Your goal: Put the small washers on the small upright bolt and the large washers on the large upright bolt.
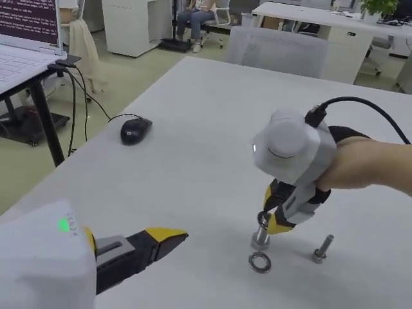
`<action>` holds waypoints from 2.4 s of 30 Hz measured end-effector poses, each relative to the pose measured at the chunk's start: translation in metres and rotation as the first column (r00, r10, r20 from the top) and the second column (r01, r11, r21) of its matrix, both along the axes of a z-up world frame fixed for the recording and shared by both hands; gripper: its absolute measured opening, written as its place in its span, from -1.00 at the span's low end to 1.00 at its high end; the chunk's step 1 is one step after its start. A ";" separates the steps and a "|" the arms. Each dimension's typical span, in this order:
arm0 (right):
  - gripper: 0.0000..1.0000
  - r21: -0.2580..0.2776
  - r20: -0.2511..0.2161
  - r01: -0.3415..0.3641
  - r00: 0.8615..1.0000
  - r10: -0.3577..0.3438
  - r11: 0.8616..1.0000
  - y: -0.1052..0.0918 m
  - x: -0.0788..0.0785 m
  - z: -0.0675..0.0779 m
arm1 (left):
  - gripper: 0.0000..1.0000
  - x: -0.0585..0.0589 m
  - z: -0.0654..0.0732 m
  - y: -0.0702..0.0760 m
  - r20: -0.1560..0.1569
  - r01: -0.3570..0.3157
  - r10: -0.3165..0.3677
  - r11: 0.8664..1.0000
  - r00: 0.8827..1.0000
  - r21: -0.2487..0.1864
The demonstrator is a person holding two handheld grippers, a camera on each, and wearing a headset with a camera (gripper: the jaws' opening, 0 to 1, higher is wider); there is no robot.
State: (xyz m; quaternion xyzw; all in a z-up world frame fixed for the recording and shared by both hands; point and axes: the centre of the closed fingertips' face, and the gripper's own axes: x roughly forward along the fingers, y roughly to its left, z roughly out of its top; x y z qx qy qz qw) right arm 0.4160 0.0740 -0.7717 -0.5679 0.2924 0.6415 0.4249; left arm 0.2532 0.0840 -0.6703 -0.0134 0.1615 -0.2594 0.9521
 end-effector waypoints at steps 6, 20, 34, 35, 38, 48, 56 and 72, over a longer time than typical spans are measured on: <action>-0.55 -0.023 -0.005 -0.007 1.000 0.007 1.000 -0.001 0.000 -0.013 | 0.19 0.000 -0.001 -0.003 -0.004 0.009 -0.009 1.000 1.000 -0.001; -0.54 -0.032 -0.030 0.017 0.999 -0.018 0.999 -0.003 0.002 -0.036 | 0.19 0.002 -0.002 0.003 -0.007 -0.008 0.008 1.000 1.000 -0.005; -0.51 0.002 -0.016 0.037 0.999 -0.037 0.999 -0.007 0.008 -0.038 | 0.19 0.002 -0.002 0.002 -0.007 -0.008 0.008 1.000 1.000 0.000; -0.51 0.007 -0.020 0.044 0.999 -0.044 0.999 -0.007 0.008 -0.036 | 0.19 0.002 -0.002 0.002 -0.007 -0.008 0.008 1.000 1.000 0.000; -0.51 0.020 -0.020 0.050 0.999 -0.049 0.999 -0.009 0.008 -0.031 | 0.19 0.002 -0.002 0.002 -0.009 -0.006 0.006 1.000 1.000 0.008; -0.52 0.058 -0.029 0.103 0.994 -0.102 0.993 -0.028 0.000 -0.018 | 0.19 0.001 0.002 -0.001 0.000 0.007 -0.007 1.000 1.000 0.019; -0.52 0.094 -0.044 0.144 0.989 -0.140 0.985 -0.042 -0.020 -0.017 | 0.19 -0.003 0.007 -0.006 0.009 0.030 -0.031 0.999 0.999 0.030; -0.52 0.126 -0.093 0.211 0.975 -0.200 0.969 -0.048 -0.048 -0.026 | 0.19 -0.012 0.011 -0.010 0.016 0.054 -0.055 0.998 0.998 0.042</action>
